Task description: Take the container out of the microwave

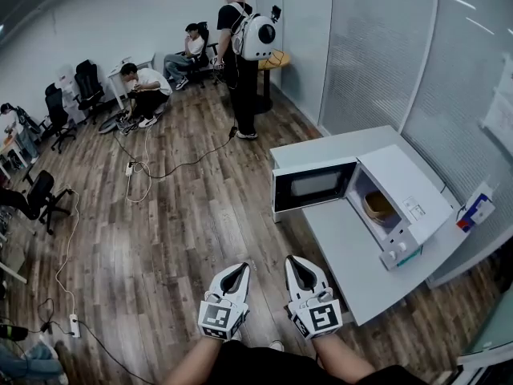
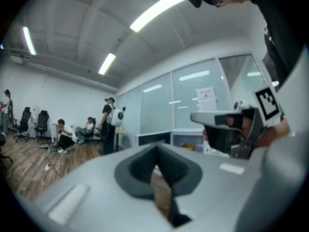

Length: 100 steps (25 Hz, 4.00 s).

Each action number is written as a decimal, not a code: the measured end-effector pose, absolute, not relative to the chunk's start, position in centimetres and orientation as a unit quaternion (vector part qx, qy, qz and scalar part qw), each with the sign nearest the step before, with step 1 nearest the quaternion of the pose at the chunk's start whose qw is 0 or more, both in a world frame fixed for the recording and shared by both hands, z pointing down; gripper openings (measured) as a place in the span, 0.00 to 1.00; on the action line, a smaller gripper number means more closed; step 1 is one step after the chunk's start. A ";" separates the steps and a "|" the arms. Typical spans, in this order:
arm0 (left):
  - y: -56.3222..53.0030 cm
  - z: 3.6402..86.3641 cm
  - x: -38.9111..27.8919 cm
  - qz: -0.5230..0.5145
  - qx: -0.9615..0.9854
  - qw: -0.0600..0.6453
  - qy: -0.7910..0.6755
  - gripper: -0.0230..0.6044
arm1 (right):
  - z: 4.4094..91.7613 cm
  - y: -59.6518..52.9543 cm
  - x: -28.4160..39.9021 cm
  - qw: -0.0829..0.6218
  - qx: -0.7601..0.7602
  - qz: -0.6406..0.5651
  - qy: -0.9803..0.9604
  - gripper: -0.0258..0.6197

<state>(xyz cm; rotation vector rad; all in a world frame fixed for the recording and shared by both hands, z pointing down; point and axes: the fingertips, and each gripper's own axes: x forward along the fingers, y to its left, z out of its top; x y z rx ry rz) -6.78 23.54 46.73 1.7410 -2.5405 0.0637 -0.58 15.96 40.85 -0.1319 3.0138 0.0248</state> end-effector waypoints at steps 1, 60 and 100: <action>23.2 46.8 -7.1 0.021 0.566 0.031 -0.823 0.05 | 40.9 15.8 -0.9 0.062 -0.043 0.011 0.997 0.04; -11.8 49.8 -10.8 0.046 0.787 0.045 -0.614 0.05 | 45.8 -14.0 -1.1 0.015 -0.322 0.009 0.947 0.04; -33.0 65.1 1.0 0.152 0.863 0.110 -0.469 0.88 | 56.3 -22.9 6.2 -0.084 -0.496 -0.065 0.861 0.04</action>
